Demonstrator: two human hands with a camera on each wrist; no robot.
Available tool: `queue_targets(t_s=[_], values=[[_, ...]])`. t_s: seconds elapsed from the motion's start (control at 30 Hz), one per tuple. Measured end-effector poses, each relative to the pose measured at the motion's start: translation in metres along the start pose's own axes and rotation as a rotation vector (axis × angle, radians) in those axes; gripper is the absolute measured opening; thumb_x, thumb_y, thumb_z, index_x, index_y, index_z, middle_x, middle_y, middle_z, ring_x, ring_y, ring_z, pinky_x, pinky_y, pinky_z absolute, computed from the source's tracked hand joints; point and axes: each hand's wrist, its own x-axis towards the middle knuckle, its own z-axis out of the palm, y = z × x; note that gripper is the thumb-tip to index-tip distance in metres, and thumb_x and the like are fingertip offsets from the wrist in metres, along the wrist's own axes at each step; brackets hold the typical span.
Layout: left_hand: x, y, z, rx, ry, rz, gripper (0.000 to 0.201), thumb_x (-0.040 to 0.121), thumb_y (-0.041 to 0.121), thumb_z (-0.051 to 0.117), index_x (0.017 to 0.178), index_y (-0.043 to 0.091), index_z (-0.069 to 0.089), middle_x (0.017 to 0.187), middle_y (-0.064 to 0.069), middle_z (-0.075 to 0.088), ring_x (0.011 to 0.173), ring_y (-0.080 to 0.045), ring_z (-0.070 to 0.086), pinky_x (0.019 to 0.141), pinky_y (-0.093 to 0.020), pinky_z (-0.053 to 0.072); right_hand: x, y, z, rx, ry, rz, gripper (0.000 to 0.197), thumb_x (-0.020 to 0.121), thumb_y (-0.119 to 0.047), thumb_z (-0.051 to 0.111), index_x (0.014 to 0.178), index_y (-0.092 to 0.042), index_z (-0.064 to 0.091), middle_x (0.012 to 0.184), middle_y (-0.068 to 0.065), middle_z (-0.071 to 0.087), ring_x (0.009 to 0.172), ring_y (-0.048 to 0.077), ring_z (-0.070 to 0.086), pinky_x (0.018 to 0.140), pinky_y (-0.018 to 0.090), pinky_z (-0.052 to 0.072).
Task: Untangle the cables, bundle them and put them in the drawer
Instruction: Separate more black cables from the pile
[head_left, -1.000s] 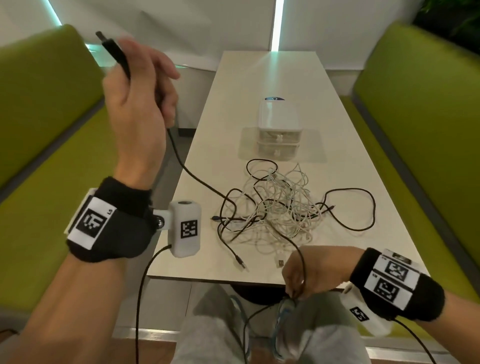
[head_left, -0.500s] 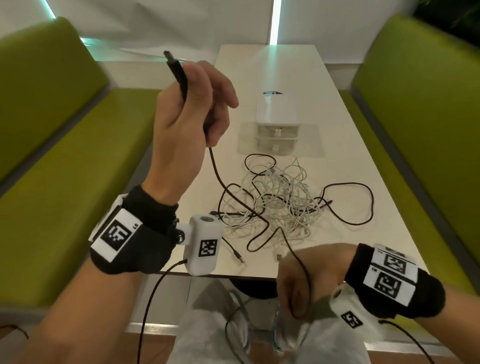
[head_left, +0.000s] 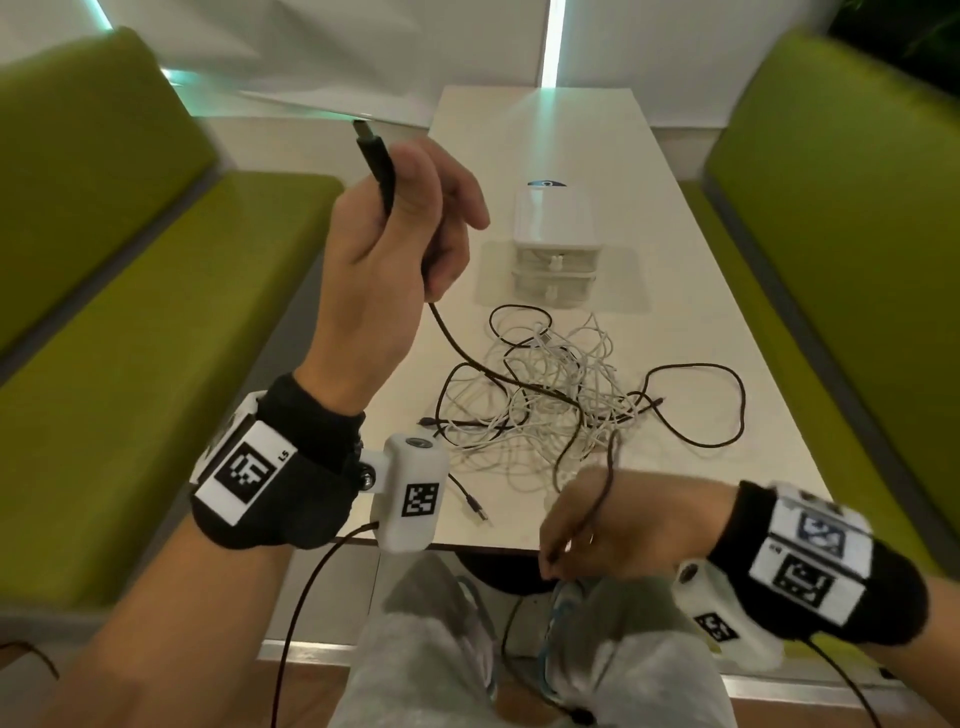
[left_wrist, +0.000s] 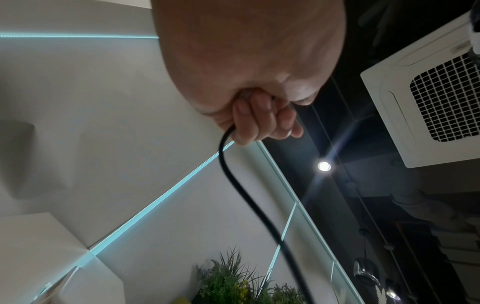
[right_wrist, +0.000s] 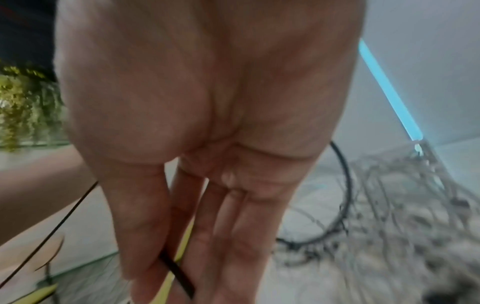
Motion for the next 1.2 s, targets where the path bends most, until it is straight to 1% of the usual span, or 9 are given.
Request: queue_targets(t_s=[0.23,0.37,0.53,0.6,0.8,0.9,1.0,1.1,1.2], values=[[-0.003,0.001,0.001,-0.016,-0.008,-0.02,0.043,0.092,0.042,0.025,0.077,0.013,0.052,0.051,-0.022,0.029,0.04,-0.023,0.027,0.042,-0.023,0.026,0.015,0.025,0.057,-0.113,-0.098,0.205,0.03,0.094,-0.03,0.054,0.122,-0.029,0.063,0.114,-0.004,0.066,0.102,0.019,0.06,0.093,0.028,0.046],[-0.001,0.003,0.001,-0.069,0.003,-0.03,0.043,0.09,0.047,0.029,0.077,0.015,0.053,0.052,-0.017,0.029,0.041,-0.023,0.027,0.043,-0.026,0.024,0.017,0.024,0.037,0.064,-0.074,0.211,0.035,0.092,-0.051,0.055,0.111,-0.025,0.067,0.089,-0.013,0.065,0.087,0.009,0.058,0.091,0.032,0.049],[0.006,0.014,-0.003,-0.079,-0.021,0.051,0.04,0.09,0.045,0.028,0.077,0.015,0.053,0.051,-0.016,0.028,0.04,-0.022,0.028,0.042,-0.026,0.023,0.028,0.015,0.023,-0.063,0.468,0.002,0.037,0.098,-0.041,0.044,0.098,-0.015,0.07,0.088,-0.002,0.073,0.078,0.01,0.065,0.074,0.036,0.054],[0.009,0.019,-0.007,-0.095,-0.007,0.069,0.04,0.089,0.046,0.029,0.077,0.017,0.053,0.053,-0.014,0.029,0.039,-0.019,0.029,0.042,-0.026,0.021,0.026,0.002,0.01,0.026,0.527,-0.081,0.038,0.097,-0.043,0.045,0.103,-0.016,0.071,0.094,-0.002,0.074,0.085,0.011,0.068,0.077,0.035,0.055],[-0.013,0.018,0.001,-0.077,-0.058,-0.036,0.042,0.092,0.042,0.028,0.075,0.014,0.052,0.049,-0.005,0.031,0.04,-0.016,0.026,0.041,-0.023,0.023,0.02,-0.007,0.026,-0.14,-0.127,0.207,0.035,0.096,-0.037,0.045,0.105,-0.013,0.068,0.108,0.002,0.07,0.099,0.02,0.063,0.092,0.04,0.052],[-0.029,0.014,0.011,-0.112,-0.181,-0.152,0.043,0.093,0.038,0.032,0.067,0.008,0.046,0.051,0.014,0.036,0.042,-0.006,0.025,0.041,-0.02,0.02,0.025,0.0,0.048,-0.145,-0.213,0.251,0.031,0.094,-0.033,0.046,0.104,-0.014,0.068,0.105,0.003,0.07,0.097,0.023,0.063,0.092,0.043,0.051],[-0.039,0.012,0.017,-0.084,-0.234,-0.215,0.055,0.099,0.037,0.046,0.059,0.002,0.034,0.054,0.0,0.024,0.045,-0.01,0.02,0.044,-0.018,0.019,0.031,-0.002,0.064,-0.126,-0.326,0.267,0.029,0.088,-0.032,0.051,0.094,-0.011,0.069,0.09,0.003,0.069,0.084,0.024,0.063,0.085,0.043,0.055],[-0.037,0.015,0.015,-0.13,-0.237,-0.256,0.043,0.093,0.03,0.049,0.058,0.015,0.029,0.057,-0.006,0.019,0.045,-0.012,0.017,0.043,-0.018,0.017,0.035,-0.009,0.075,-0.05,-0.478,0.21,0.014,0.092,-0.026,0.057,0.09,-0.018,0.068,0.081,-0.003,0.067,0.079,0.018,0.063,0.079,0.032,0.055],[-0.028,0.019,0.012,-0.179,-0.229,-0.281,0.041,0.09,0.032,0.05,0.06,0.016,0.028,0.059,-0.008,0.016,0.047,-0.015,0.013,0.042,-0.02,0.013,0.042,-0.007,0.078,-0.171,-0.499,0.216,0.017,0.093,-0.023,0.053,0.09,-0.01,0.064,0.085,0.003,0.062,0.084,0.028,0.06,0.085,0.038,0.053]])
